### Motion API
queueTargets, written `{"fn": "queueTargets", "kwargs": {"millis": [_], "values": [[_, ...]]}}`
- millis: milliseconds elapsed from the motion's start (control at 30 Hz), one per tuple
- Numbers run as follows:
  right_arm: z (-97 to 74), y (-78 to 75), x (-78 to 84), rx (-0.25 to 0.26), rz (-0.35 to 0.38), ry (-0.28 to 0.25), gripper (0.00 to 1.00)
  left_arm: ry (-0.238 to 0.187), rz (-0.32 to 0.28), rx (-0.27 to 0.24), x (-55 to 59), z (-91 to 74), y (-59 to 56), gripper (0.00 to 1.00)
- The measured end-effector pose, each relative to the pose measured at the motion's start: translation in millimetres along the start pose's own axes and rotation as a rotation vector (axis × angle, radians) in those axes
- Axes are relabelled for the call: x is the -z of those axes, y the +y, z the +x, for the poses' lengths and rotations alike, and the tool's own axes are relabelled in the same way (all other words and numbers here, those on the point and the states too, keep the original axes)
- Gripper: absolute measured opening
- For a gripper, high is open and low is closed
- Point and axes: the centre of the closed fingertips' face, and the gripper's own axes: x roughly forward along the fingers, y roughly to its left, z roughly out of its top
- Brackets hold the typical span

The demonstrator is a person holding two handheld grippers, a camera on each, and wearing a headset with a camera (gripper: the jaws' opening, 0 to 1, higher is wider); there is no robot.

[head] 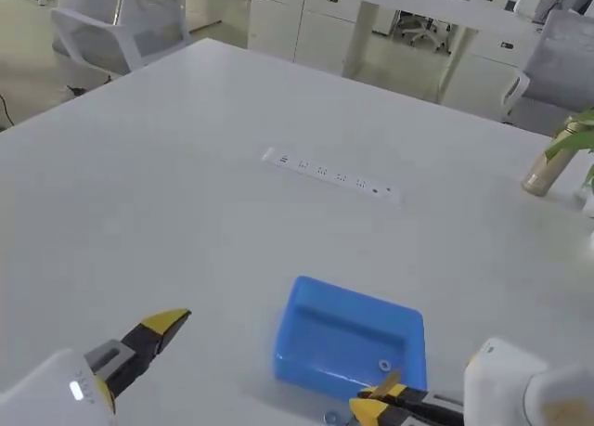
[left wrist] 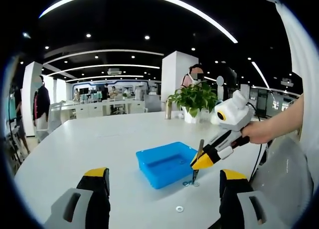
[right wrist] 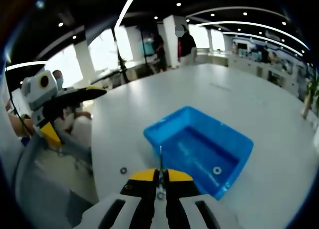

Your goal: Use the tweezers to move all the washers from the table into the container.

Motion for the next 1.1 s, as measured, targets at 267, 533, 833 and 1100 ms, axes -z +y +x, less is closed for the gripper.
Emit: {"fn": "queueTargets", "kwargs": {"millis": [267, 533, 833, 1100], "values": [[-0.8, -2.1, 2.4, 0.011, -0.011, 0.007, 0.03, -0.01, 0.004, 0.003, -1.6, -0.7, -1.4, 0.9], [-1.0, -2.6, 3.4, 0.013, -0.016, 0.0, 0.03, -0.019, -0.021, 0.013, -3.1, 0.1, -3.3, 0.93], [-4.5, -0.1, -3.5, 0.015, -0.043, -0.024, 0.02, -0.02, -0.038, 0.015, -3.1, 0.8, -3.5, 0.95], [-21.0, 4.6, -29.7, -0.011, 0.005, -0.107, 0.02, -0.026, -0.046, 0.015, -3.9, 0.4, -2.8, 0.96]]}}
